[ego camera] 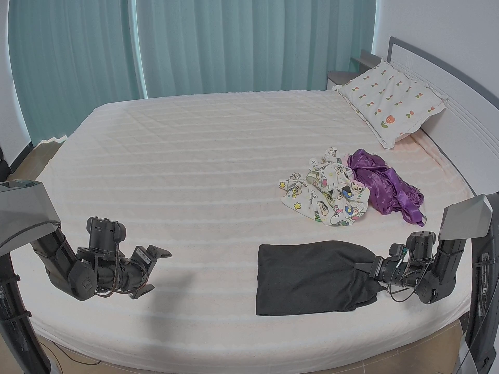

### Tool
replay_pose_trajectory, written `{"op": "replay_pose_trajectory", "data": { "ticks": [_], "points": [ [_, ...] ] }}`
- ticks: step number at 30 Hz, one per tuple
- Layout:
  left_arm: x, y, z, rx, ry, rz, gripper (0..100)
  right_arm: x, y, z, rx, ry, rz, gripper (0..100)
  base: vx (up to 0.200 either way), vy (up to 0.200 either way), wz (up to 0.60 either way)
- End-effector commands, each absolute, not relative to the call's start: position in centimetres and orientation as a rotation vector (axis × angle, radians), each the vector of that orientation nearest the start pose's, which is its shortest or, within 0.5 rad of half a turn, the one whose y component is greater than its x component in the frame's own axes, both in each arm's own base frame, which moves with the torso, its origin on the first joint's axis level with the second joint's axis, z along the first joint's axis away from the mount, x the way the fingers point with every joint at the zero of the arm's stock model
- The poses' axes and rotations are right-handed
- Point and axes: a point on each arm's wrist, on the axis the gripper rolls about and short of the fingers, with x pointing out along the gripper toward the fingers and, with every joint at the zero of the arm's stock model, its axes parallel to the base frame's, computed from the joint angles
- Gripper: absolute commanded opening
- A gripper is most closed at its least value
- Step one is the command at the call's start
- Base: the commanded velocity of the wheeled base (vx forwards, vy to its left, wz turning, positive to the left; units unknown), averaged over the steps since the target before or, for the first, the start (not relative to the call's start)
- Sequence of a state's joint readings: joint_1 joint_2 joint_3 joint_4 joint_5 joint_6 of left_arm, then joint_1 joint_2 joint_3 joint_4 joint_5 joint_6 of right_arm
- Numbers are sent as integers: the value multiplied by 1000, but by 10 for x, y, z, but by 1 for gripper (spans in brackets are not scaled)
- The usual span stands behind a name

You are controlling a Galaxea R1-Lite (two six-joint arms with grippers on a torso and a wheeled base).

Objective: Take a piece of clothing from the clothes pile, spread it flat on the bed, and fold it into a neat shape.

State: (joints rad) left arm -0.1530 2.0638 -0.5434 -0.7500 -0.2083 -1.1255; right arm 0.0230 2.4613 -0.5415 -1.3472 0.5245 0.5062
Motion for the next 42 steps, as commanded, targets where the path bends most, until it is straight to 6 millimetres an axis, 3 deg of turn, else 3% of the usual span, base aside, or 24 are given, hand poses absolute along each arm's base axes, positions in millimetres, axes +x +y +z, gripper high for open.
{"op": "replay_pose_trajectory", "data": {
  "ticks": [1, 11, 12, 18, 25, 31, 42],
  "points": [
    [295, -50, 22, -1076, 883, 129, 100, 327, 19, -57, 625, 693, 381, 0, 0, -200, 0],
    [294, -50, 22, -1078, 888, 131, 100, 326, 21, -58, 623, 699, 386, 0, 0, -40, 0],
    [294, -50, 22, -1078, 888, 131, 100, 326, 21, -58, 623, 699, 386, 100, 0, 0, 0],
    [292, -50, 21, -1078, 875, 121, 100, 322, 23, -56, 604, 707, 397, 100, 0, 0, 0],
    [292, -50, 20, -1075, 873, 120, 100, 340, -4, -44, 650, 612, 345, 100, 0, 0, 0],
    [292, -50, 20, -1073, 874, 121, 100, 356, -5, -47, 755, 602, 315, 100, 0, 0, 0],
    [291, -52, 20, -1066, 873, 120, 100, 375, -6, -58, 770, 647, 275, 100, 0, 0, 0]
  ]
}}
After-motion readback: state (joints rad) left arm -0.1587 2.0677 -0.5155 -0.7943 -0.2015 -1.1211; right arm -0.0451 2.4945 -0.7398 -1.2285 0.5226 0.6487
